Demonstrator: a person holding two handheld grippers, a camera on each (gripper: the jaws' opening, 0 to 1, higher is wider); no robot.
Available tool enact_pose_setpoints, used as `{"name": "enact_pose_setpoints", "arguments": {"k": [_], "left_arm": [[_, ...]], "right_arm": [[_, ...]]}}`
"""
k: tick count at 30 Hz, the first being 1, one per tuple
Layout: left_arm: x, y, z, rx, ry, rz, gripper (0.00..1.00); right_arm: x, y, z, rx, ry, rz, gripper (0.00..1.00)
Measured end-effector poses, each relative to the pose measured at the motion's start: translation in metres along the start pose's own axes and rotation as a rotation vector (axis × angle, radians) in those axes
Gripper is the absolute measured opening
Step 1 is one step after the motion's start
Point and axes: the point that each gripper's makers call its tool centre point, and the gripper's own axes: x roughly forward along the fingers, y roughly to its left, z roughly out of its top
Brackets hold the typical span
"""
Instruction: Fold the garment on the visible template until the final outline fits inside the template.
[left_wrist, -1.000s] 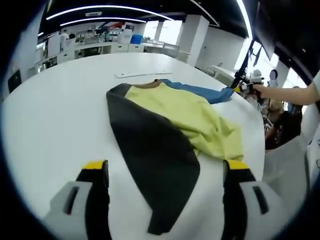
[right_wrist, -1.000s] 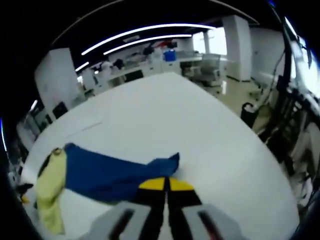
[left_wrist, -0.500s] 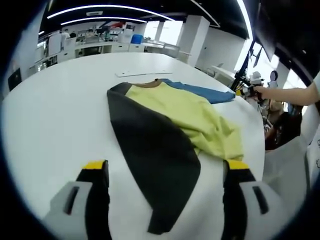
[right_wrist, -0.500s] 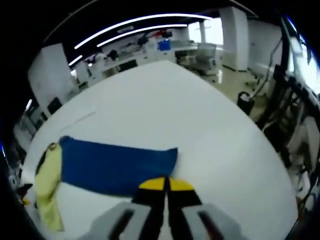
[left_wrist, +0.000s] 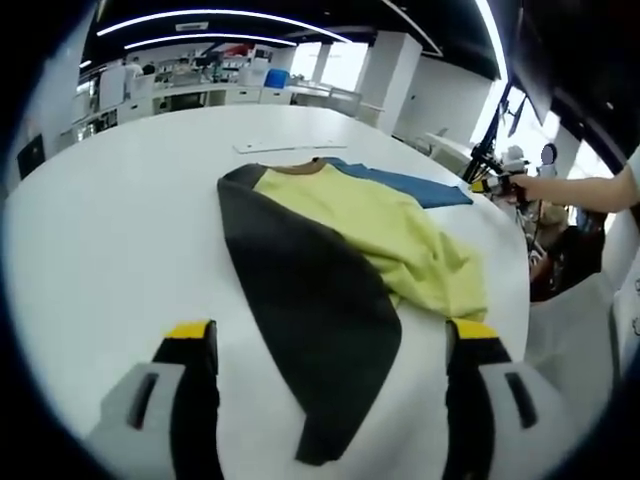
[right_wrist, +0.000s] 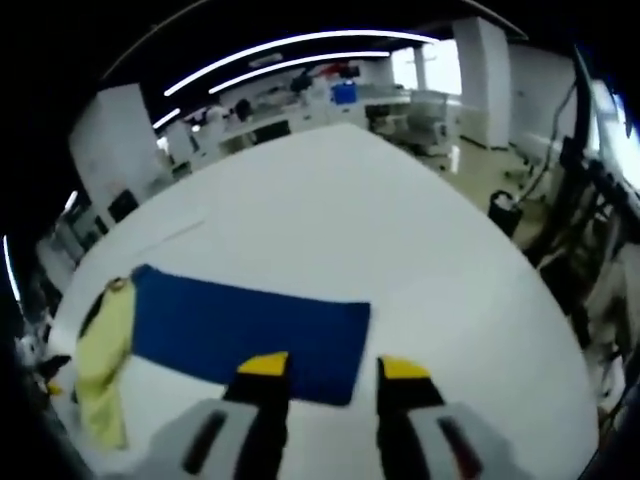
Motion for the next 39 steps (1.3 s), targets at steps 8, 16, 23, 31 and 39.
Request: {"name": "enact_pose_setpoints", "arguments": {"k": [8,16,23,31,39], "left_arm": [[0.0,0.0,0.003,0.004,-0.007,-0.003,0.92],[-0.002,-0.001,0.002,0.006,-0.011,-0.001,0.91],[-0.005,-0.005,-0.003,0.006,-0.009,-0.004,0.9],[-0.013,-0.008,-0.016,-0.004,0.002,-0.001,0.87],[-0.02,-0.011,-0.039,-0.029,0.022,0.012,0.81]], "right_arm": [[-0.005,0.025,0.001,-0.035,-0.044,0.096,0.65],[-0.022,0.061,0.002,-0.126,-0.088,0.169,0.92],[-0.025,0.08,-0.003,-0.25,-0.065,0.218,0.99],[-0.036,0.112,-0.008,-0.287,-0.081,0.272,0.99],[-0.047,0.144,-0.021,-0.302,-0.087,0.335,0.99]]}}
